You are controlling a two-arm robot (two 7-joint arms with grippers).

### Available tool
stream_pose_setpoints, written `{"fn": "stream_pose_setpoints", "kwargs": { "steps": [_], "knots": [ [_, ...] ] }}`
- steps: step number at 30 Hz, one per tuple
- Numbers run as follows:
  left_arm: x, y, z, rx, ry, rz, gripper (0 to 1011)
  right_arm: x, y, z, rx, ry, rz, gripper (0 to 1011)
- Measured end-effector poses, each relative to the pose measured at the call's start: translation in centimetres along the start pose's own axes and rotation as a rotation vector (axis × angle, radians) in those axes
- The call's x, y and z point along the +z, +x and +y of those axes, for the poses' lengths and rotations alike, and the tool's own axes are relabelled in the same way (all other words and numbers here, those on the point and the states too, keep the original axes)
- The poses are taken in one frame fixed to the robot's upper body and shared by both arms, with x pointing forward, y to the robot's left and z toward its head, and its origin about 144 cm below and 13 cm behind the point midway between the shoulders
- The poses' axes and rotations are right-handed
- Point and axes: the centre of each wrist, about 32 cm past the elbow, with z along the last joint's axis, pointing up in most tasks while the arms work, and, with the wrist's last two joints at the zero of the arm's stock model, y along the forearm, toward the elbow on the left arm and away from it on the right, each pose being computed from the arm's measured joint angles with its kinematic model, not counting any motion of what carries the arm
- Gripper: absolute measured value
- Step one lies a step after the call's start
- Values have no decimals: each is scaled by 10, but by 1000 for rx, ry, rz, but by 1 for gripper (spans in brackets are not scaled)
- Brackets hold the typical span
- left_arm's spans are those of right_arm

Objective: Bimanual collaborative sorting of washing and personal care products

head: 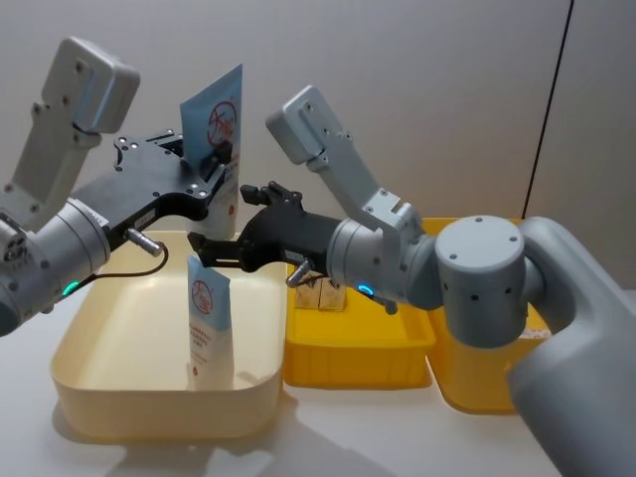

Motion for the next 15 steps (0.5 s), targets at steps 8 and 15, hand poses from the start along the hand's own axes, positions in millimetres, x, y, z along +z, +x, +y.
{"fn": "stream_pose_setpoints", "kwargs": {
  "steps": [8,15],
  "knots": [
    [0,-1,-1,-7,0,2,269,1,0,6,4,3,10,1001],
    [-1,-1,-1,-13,1,3,269,2,-1,11,5,9,25,1001]
  ]
}}
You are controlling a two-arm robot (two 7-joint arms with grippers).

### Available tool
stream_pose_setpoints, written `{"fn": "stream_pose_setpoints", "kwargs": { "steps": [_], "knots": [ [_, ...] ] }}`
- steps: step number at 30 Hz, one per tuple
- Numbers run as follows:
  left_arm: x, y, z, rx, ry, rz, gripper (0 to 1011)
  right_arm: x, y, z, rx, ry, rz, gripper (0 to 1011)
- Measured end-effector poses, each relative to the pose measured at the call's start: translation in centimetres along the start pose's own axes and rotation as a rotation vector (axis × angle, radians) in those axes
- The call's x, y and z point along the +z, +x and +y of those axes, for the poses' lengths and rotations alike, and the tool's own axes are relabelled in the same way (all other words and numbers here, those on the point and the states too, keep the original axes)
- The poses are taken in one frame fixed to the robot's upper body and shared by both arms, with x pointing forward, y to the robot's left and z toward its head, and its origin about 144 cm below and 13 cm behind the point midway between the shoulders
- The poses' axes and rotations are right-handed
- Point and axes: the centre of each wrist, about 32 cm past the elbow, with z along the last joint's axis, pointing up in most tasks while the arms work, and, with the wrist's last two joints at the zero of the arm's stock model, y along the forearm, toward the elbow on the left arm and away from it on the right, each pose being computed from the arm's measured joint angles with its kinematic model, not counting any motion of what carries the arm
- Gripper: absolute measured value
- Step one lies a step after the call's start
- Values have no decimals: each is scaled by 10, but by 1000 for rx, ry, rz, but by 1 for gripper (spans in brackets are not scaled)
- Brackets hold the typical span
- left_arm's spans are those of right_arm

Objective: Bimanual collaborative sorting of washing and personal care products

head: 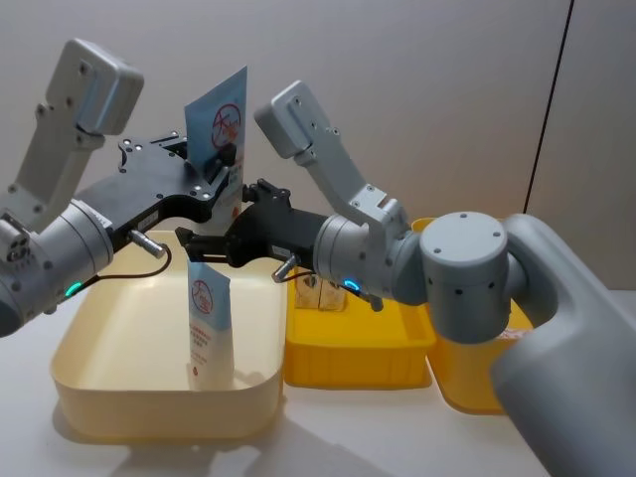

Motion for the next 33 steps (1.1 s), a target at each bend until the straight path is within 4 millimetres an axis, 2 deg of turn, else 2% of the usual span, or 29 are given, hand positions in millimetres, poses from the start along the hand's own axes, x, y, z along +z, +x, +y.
{"fn": "stream_pose_setpoints", "kwargs": {
  "steps": [9,11,23,33],
  "knots": [
    [-1,0,0,-7,0,2,269,0,-2,5,-2,3,15,1001],
    [-1,0,0,-7,0,2,269,0,-2,6,-2,3,16,976],
    [-1,1,0,-10,0,3,268,0,-3,9,-2,4,24,676],
    [-1,1,0,-11,0,2,268,0,-4,9,-2,5,26,668]
  ]
}}
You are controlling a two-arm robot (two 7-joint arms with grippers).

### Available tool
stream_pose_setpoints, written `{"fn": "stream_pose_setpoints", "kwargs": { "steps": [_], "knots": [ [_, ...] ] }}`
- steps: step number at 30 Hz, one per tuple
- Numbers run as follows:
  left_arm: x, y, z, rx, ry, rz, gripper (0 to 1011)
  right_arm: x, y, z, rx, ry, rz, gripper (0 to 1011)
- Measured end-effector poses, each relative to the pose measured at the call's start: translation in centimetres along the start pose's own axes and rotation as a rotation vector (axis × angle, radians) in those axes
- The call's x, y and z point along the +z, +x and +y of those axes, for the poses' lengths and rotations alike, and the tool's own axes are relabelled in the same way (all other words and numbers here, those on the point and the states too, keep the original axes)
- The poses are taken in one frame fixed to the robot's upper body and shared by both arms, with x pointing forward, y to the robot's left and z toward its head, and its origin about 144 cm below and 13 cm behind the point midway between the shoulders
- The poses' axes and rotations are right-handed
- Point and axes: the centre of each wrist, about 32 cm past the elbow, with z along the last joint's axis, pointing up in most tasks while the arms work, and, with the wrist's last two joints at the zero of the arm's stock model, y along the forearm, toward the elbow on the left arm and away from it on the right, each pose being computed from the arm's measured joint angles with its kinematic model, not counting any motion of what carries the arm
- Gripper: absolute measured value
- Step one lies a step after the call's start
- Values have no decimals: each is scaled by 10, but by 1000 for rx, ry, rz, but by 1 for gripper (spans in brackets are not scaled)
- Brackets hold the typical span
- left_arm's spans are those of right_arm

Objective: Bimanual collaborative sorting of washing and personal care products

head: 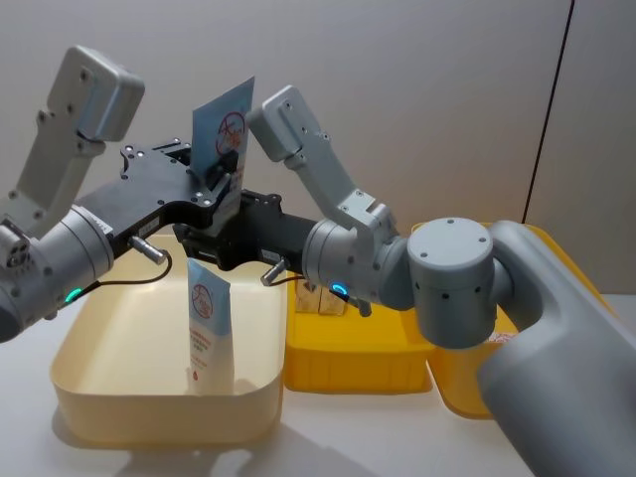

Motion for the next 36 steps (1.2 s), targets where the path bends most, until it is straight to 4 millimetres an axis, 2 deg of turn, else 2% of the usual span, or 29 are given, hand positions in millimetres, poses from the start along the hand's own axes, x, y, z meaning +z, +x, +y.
{"fn": "stream_pose_setpoints", "kwargs": {
  "steps": [16,20,28,29,30,36],
  "knots": [
    [0,0,0,0,0,1,270,0,0,0,-1,0,2,667],
    [0,0,0,0,-1,1,362,0,0,1,-1,0,2,668],
    [0,0,0,0,-1,1,605,0,0,1,-1,0,2,668],
    [0,0,0,0,-1,1,662,0,0,1,-1,0,2,668],
    [0,0,0,0,0,1,662,0,0,1,-1,0,2,668],
    [0,0,0,0,0,0,874,0,0,0,-2,0,2,668]
  ]
}}
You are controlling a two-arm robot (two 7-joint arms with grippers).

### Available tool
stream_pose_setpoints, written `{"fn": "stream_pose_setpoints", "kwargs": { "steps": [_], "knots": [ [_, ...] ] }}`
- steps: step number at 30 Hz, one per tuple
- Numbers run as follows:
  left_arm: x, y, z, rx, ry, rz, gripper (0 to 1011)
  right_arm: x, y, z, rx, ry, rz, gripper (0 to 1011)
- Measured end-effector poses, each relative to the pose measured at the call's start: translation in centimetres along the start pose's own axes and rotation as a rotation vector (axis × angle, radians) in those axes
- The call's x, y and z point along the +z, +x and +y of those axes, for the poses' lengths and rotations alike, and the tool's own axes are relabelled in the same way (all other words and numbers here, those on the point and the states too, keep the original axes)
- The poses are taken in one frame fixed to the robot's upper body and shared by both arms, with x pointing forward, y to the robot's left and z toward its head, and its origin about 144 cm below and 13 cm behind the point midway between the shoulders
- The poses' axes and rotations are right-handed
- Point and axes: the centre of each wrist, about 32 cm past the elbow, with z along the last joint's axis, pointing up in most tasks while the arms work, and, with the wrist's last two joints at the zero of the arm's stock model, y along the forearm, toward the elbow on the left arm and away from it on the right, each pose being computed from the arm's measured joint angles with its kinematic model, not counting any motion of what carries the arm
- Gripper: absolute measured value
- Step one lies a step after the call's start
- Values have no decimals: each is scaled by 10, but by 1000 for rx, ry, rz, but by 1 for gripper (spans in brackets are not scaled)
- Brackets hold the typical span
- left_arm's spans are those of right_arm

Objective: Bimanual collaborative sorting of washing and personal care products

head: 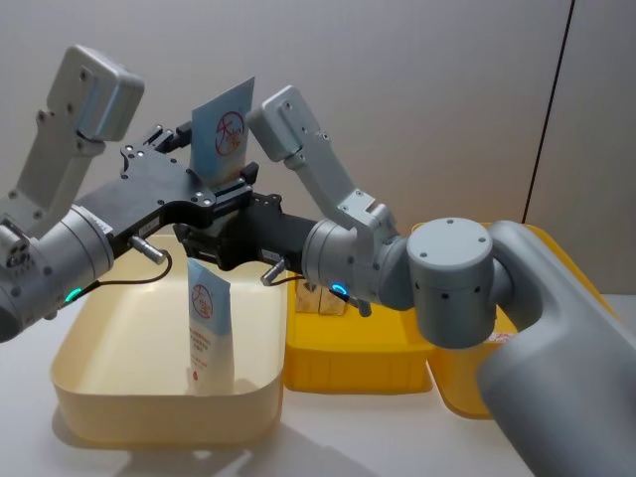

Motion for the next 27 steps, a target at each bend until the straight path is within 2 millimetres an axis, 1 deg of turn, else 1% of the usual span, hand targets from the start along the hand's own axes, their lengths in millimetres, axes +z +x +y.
{"fn": "stream_pose_setpoints", "kwargs": {
  "steps": [3,4,7,10,15,27],
  "knots": [
    [0,0,0,0,0,0,925,0,1,-1,-9,0,-3,667],
    [0,0,0,0,0,0,968,0,1,-2,-13,0,-5,668],
    [0,0,0,0,0,0,1003,1,5,-6,-33,-4,-14,668],
    [0,0,0,0,0,0,1003,1,7,-9,-53,-11,-22,668],
    [0,0,0,0,0,0,1003,1,20,-23,-117,-45,-54,668],
    [0,0,0,0,0,0,1003,6,41,-48,-256,-141,-92,667]
  ]
}}
